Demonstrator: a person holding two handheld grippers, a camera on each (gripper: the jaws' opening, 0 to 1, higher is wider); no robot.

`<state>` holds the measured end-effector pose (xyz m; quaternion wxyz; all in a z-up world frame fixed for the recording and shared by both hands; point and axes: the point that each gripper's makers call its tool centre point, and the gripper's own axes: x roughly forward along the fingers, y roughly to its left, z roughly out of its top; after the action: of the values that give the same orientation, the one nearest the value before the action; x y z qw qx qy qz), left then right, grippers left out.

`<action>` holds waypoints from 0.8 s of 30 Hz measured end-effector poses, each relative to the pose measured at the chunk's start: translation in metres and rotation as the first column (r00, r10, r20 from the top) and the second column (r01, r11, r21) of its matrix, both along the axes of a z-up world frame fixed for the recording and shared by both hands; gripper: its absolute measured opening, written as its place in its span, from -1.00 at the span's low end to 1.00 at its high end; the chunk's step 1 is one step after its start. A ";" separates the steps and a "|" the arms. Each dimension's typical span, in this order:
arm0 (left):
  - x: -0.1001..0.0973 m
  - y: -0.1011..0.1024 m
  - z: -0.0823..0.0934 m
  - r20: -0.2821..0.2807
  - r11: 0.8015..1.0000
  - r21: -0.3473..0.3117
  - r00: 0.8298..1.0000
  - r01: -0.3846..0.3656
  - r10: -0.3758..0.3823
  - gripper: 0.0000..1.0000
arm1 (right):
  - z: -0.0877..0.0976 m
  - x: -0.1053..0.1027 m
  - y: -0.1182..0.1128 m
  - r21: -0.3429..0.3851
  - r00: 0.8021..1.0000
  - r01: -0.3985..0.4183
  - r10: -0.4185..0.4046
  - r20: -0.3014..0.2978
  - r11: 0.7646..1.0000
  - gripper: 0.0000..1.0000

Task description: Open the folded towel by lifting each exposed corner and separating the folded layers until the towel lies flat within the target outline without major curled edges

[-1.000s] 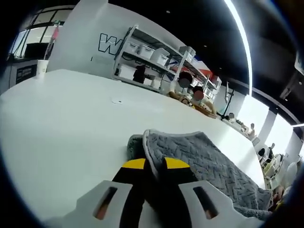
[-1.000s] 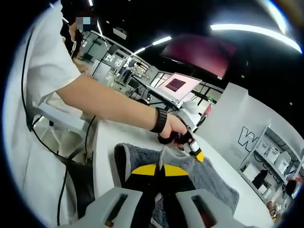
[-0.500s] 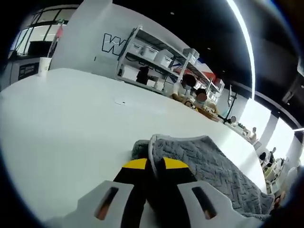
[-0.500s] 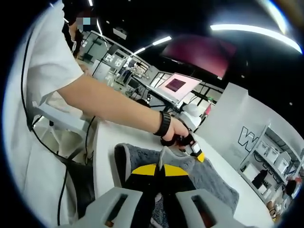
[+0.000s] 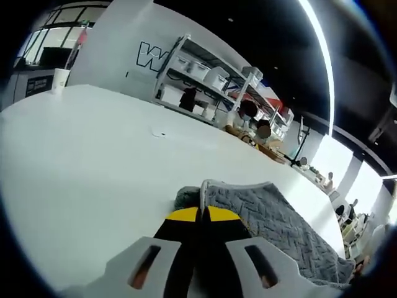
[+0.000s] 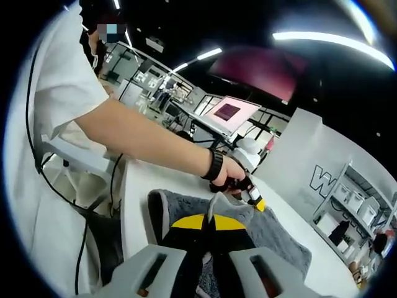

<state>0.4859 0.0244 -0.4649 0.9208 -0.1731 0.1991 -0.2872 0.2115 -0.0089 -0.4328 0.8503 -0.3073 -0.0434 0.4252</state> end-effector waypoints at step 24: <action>0.002 -0.007 0.035 0.000 0.981 -0.191 0.999 -0.036 0.037 -0.99 | 0.029 -0.005 -0.008 0.148 0.999 0.041 -0.045 0.024 0.988 -1.00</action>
<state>0.4879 0.0178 -0.4301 0.9055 -0.2637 0.1657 -0.2882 0.2062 -0.0168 -0.4036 0.8791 -0.2500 -0.0797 0.3980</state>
